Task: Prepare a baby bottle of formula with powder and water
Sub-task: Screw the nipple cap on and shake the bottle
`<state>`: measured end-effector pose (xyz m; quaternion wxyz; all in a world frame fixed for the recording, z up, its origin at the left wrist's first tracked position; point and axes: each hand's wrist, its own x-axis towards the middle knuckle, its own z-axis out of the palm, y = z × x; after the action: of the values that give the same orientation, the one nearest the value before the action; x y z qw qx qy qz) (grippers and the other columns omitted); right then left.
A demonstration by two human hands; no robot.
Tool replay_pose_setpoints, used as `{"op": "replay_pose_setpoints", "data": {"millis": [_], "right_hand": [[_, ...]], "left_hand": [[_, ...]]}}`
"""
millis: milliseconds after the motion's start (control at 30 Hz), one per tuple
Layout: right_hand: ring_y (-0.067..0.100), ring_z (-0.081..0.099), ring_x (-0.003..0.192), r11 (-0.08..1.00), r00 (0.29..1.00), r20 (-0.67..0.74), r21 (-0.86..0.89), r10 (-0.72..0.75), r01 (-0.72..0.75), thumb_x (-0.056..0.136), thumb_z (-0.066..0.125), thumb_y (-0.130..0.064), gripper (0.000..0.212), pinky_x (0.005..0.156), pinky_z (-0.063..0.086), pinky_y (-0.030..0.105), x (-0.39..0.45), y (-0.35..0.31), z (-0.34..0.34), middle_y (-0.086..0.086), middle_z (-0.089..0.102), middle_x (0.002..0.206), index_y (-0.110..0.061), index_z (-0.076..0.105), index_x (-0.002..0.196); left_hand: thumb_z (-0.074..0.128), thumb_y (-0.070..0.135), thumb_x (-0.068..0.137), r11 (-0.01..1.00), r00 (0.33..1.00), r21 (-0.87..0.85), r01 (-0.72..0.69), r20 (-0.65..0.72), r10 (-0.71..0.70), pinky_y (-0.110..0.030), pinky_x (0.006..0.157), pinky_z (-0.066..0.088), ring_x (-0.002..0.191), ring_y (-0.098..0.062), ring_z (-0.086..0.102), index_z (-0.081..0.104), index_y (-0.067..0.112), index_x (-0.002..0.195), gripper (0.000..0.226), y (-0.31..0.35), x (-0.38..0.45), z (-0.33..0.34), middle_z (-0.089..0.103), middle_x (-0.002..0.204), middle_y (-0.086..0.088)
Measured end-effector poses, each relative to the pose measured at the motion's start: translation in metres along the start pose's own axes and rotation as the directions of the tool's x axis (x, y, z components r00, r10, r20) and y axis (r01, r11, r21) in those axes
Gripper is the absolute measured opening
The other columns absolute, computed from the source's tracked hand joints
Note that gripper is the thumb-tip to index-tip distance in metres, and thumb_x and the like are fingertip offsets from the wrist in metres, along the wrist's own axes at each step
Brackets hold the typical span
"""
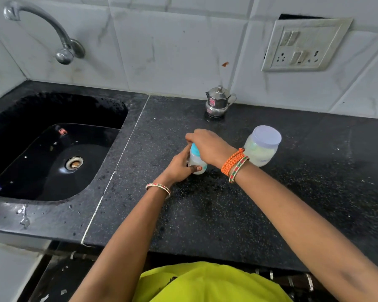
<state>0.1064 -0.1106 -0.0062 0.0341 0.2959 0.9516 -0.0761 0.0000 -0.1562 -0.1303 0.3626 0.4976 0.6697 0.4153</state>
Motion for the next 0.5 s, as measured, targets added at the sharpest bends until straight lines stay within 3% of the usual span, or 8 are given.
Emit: {"op": "replay_pose_setpoints", "data": {"millis": [67, 167, 267, 367, 500], "right_hand": [[0.032, 0.055, 0.106, 1.0, 1.0, -0.025, 0.026, 0.017, -0.017, 0.084, 0.053, 0.001, 0.032, 0.079, 0.044, 0.038, -0.003, 0.003, 0.0, 0.013, 0.054, 0.115, -0.01, 0.055, 0.114], [0.033, 0.058, 0.106, 0.993, 0.995, -0.026, 0.077, 0.093, -0.091, 0.081, 0.064, -0.005, 0.037, 0.08, 0.047, 0.037, -0.004, 0.006, -0.006, 0.014, 0.055, 0.12, -0.01, 0.057, 0.117], [0.032, 0.061, 0.099, 0.979, 0.981, -0.006, 0.058, 0.194, -0.194, 0.076, 0.077, -0.028, 0.05, 0.073, 0.048, 0.035, 0.0, 0.003, -0.01, 0.014, 0.056, 0.117, -0.006, 0.054, 0.114], [0.029, 0.062, 0.083, 0.968, 0.967, 0.021, -0.001, 0.252, -0.252, 0.078, 0.071, -0.048, 0.055, 0.071, 0.05, 0.036, 0.006, 0.003, -0.01, 0.012, 0.061, 0.113, -0.007, 0.055, 0.111], [0.031, 0.06, 0.103, 0.97, 0.964, 0.106, -0.053, 0.242, -0.238, 0.08, 0.064, -0.058, 0.066, 0.076, 0.047, 0.036, 0.01, 0.005, -0.013, 0.013, 0.056, 0.121, -0.007, 0.052, 0.121]], "left_hand": [[0.07, 0.003, 0.079, 1.0, 1.0, -0.025, 0.003, 0.014, -0.003, -0.035, 0.105, 0.04, 0.12, -0.019, 0.052, 0.031, 0.017, 0.143, 0.077, 0.0, 0.0, 0.0, 0.055, 0.128, -0.004], [0.066, -0.003, 0.08, 0.997, 1.0, -0.073, -0.014, 0.007, 0.015, -0.022, 0.095, 0.042, 0.114, -0.014, 0.052, 0.037, 0.018, 0.133, 0.063, 0.0, -0.003, 0.002, 0.055, 0.12, 0.0], [0.065, -0.003, 0.081, 0.997, 1.0, -0.078, -0.022, 0.005, 0.023, -0.026, 0.099, 0.04, 0.115, -0.014, 0.051, 0.037, 0.019, 0.133, 0.063, -0.003, -0.005, 0.004, 0.055, 0.122, -0.001], [0.065, -0.001, 0.082, 0.998, 1.0, -0.059, -0.02, -0.002, 0.02, -0.031, 0.104, 0.039, 0.118, -0.015, 0.05, 0.034, 0.013, 0.137, 0.065, -0.006, -0.006, 0.007, 0.053, 0.124, -0.001], [0.066, 0.001, 0.081, 0.999, 0.999, -0.016, -0.042, -0.025, 0.042, -0.038, 0.108, 0.037, 0.117, -0.014, 0.049, 0.04, 0.011, 0.135, 0.06, -0.005, -0.006, 0.006, 0.052, 0.123, 0.002]]}}
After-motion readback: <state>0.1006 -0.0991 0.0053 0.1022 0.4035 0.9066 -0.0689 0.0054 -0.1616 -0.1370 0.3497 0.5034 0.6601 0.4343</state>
